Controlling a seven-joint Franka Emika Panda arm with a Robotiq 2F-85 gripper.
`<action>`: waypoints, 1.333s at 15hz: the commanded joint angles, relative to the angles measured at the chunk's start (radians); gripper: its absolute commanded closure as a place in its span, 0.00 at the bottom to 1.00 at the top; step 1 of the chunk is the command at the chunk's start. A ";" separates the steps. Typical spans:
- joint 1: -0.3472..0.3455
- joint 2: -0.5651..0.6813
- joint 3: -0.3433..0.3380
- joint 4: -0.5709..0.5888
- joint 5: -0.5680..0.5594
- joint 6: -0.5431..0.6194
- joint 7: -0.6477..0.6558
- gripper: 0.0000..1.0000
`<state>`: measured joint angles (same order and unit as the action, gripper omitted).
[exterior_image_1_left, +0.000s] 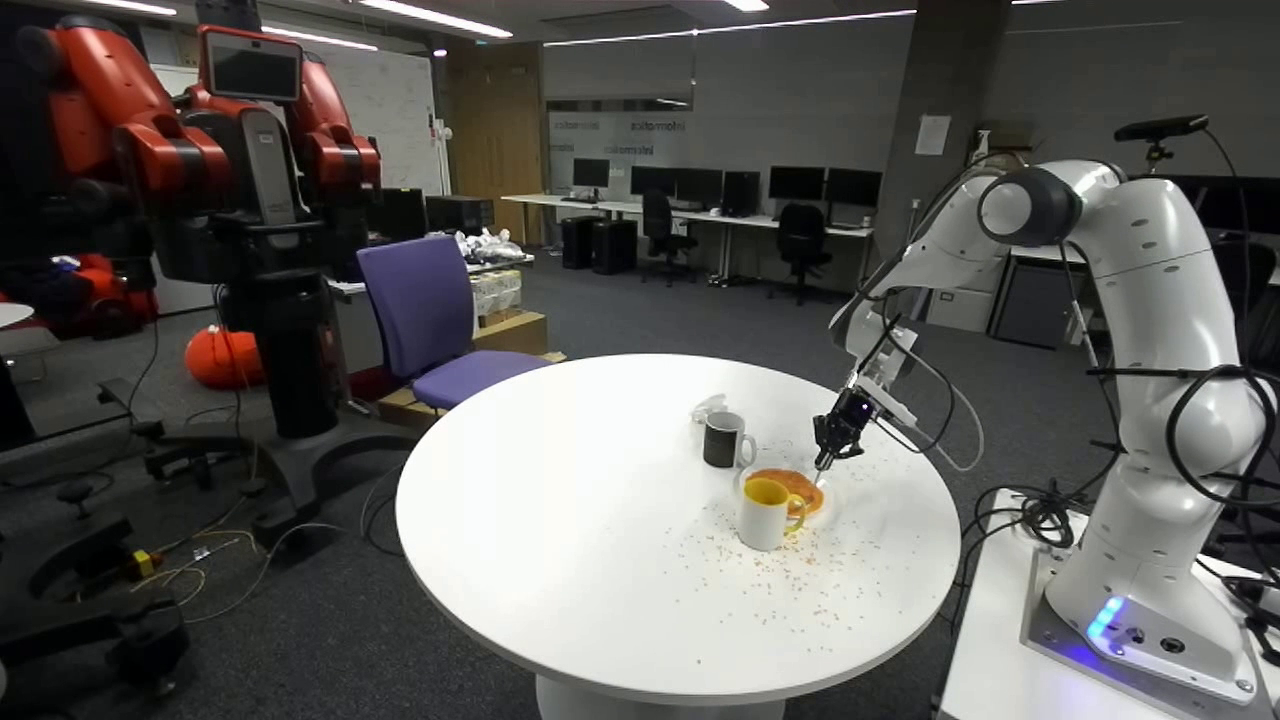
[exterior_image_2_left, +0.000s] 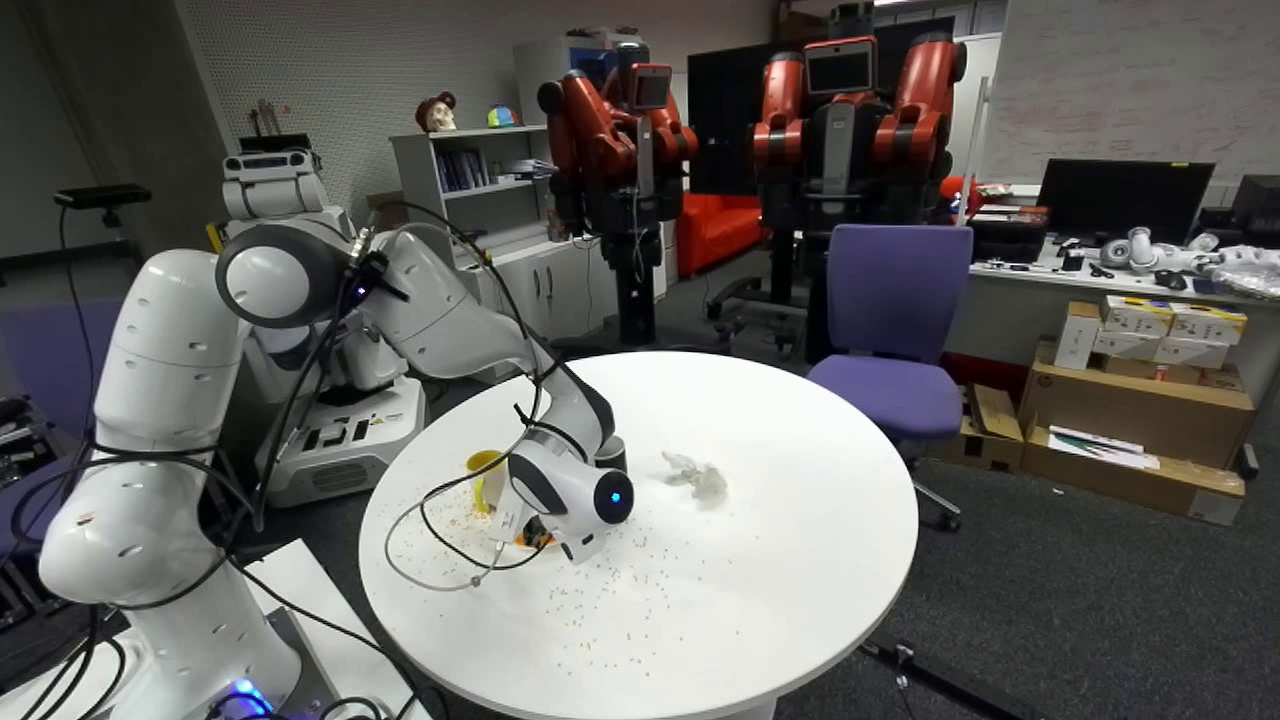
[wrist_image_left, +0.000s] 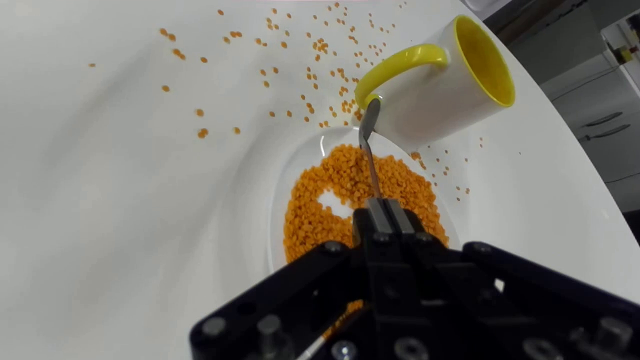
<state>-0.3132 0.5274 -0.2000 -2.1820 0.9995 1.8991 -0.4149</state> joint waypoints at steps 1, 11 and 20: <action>-0.010 0.001 0.000 0.028 -0.001 -0.022 0.038 0.99; -0.007 0.011 -0.008 0.041 0.002 -0.003 0.089 0.99; -0.002 0.024 -0.010 0.041 -0.012 -0.005 0.139 0.99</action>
<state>-0.3149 0.5405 -0.2088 -2.1588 1.0000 1.9029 -0.3166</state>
